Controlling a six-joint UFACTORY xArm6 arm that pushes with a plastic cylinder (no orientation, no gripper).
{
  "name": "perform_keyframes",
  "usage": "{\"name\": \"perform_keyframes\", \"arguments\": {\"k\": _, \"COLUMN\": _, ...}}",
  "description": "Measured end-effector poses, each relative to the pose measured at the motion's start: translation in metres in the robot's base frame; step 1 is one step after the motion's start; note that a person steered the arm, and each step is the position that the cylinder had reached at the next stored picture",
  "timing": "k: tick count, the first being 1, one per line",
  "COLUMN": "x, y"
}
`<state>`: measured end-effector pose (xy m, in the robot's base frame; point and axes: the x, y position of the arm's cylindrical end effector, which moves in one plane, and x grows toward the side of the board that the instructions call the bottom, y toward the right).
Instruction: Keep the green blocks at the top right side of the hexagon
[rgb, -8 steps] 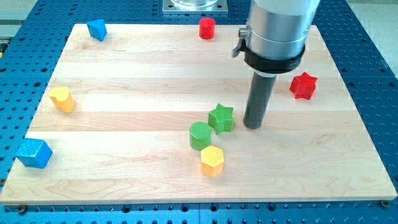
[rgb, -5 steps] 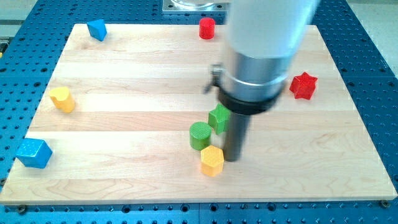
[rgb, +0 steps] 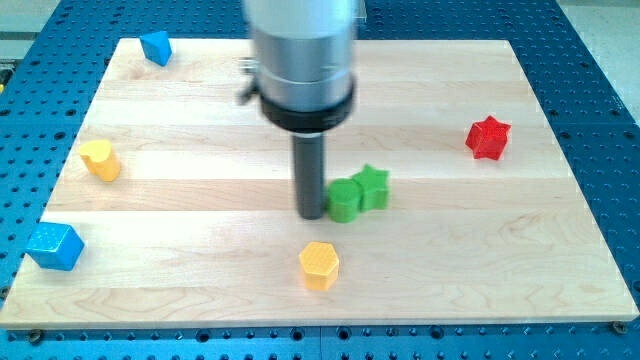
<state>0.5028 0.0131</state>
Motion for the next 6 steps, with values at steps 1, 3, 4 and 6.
{"name": "perform_keyframes", "arguments": {"k": 1, "x": 0.0, "y": 0.044}}
{"name": "perform_keyframes", "arguments": {"k": 3, "x": 0.07, "y": 0.066}}
{"name": "perform_keyframes", "arguments": {"k": 4, "x": 0.038, "y": 0.069}}
{"name": "perform_keyframes", "arguments": {"k": 6, "x": 0.034, "y": 0.102}}
